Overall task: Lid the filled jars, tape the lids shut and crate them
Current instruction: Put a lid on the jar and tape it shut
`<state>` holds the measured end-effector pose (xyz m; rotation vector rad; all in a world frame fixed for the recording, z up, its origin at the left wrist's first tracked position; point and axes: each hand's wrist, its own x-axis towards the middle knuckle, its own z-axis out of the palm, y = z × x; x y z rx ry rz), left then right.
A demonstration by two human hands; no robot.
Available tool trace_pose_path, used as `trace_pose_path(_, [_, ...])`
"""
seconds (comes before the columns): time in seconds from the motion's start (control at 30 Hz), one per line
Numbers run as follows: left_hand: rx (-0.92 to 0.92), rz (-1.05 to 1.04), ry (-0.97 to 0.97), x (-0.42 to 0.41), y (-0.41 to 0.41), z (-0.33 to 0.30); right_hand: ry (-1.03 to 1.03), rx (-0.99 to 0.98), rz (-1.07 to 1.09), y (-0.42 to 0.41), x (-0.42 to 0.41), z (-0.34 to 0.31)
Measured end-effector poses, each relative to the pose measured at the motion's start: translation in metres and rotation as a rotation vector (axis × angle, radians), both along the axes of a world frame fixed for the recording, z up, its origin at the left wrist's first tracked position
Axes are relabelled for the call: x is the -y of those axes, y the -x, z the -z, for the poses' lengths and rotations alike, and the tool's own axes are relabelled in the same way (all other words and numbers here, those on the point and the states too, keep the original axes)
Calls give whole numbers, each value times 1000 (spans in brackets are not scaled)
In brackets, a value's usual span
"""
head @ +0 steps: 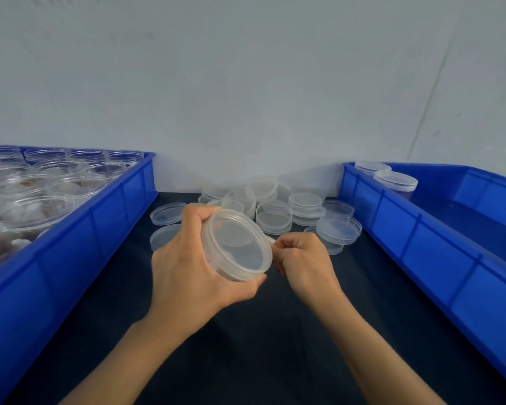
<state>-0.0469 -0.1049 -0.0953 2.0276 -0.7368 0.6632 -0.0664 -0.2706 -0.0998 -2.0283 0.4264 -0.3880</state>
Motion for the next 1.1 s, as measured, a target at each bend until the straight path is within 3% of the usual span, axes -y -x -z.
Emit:
trace_pose_path(0.17, [-86,20,24,1,-4,1,61,37,-22,1,2,-2])
trace_pose_path(0.43, [-352,89,152,-14,-30,7,250,8,-341,11,11,-8])
trace_pose_path(0.6, [-496,165,176,-21,-40,10,118,-63,-500,9,10,-4])
trace_pose_path(0.83, [-510,319,215,-18,-39,11,5,-148,-550,11,11,-7])
trace_pose_path(1.1, [-406,60,88,-1,-33,9,88,-136,-430,13,6,-2])
